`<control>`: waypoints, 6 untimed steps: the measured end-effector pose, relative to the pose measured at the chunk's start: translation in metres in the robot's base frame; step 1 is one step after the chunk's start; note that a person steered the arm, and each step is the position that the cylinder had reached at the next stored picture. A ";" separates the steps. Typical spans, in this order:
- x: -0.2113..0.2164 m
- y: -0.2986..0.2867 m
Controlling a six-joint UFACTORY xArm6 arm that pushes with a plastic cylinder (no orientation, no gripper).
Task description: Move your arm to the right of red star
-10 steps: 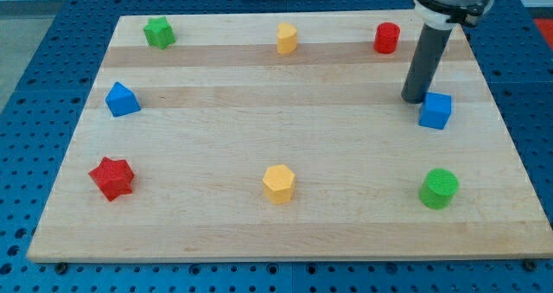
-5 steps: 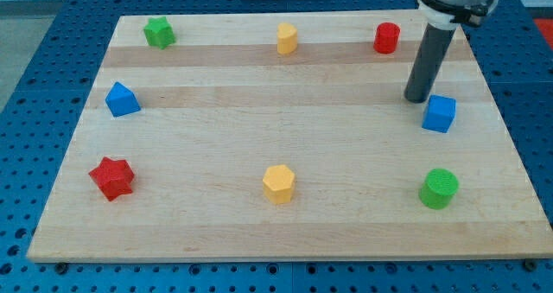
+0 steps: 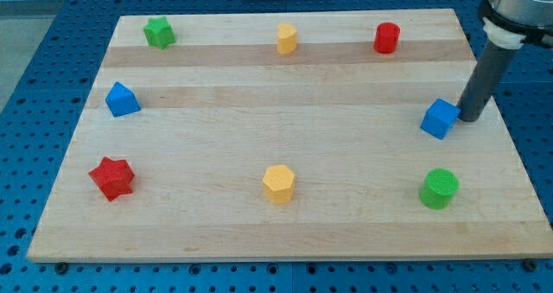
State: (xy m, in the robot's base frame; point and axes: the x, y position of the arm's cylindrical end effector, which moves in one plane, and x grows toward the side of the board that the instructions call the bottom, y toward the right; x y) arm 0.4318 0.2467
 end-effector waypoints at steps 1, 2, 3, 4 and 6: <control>0.007 -0.028; 0.009 -0.023; 0.009 -0.023; 0.000 -0.011; 0.082 0.051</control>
